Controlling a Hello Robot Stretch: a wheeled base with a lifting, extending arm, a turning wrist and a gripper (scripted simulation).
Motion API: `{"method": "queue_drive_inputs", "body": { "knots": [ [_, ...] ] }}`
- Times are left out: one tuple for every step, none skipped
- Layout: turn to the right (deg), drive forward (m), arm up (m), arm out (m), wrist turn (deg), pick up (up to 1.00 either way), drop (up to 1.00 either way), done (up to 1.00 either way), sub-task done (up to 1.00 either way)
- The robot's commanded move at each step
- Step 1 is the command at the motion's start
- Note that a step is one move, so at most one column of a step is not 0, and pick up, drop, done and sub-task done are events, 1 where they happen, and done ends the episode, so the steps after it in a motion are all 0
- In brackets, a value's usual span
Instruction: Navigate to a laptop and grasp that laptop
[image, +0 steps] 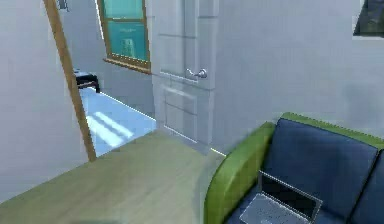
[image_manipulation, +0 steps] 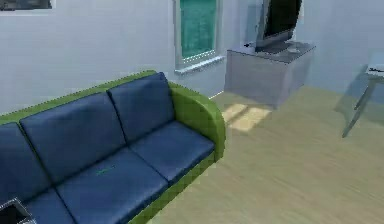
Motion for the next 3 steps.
{"method": "queue_drive_inputs", "body": {
  "knots": [
    [-45.0,0.00,0.00,0.00,0.0,0.00,0.00,0.00,0.00],
    [-12.0,0.00,0.00,0.00,0.0,0.00,0.00,0.00,0.00],
    [0.0,0.00,0.42,0.00,0.0,0.00,0.00,0.00,0.00]
  ]
}}
